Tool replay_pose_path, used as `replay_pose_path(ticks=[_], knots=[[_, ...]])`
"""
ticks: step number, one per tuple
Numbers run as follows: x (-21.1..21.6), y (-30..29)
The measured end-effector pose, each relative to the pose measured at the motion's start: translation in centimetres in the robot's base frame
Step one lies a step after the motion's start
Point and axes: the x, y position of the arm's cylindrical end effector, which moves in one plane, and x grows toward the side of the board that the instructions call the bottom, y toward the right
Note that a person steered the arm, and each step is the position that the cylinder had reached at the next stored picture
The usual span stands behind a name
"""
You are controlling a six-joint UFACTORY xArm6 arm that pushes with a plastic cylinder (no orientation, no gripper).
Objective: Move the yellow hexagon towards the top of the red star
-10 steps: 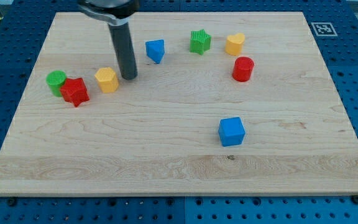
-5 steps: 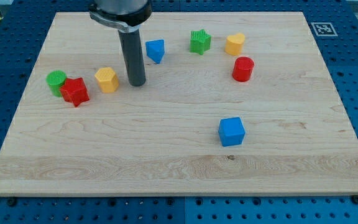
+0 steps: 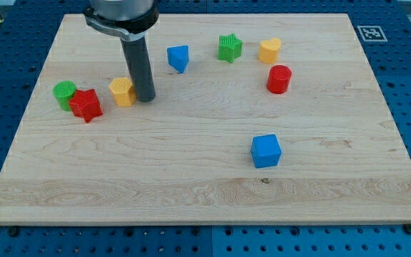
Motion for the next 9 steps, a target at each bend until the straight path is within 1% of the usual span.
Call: replay_pose_path(ticks=[4, 8, 9], knots=[[0.0, -2.1], [0.0, -2.9], [0.0, -4.0]])
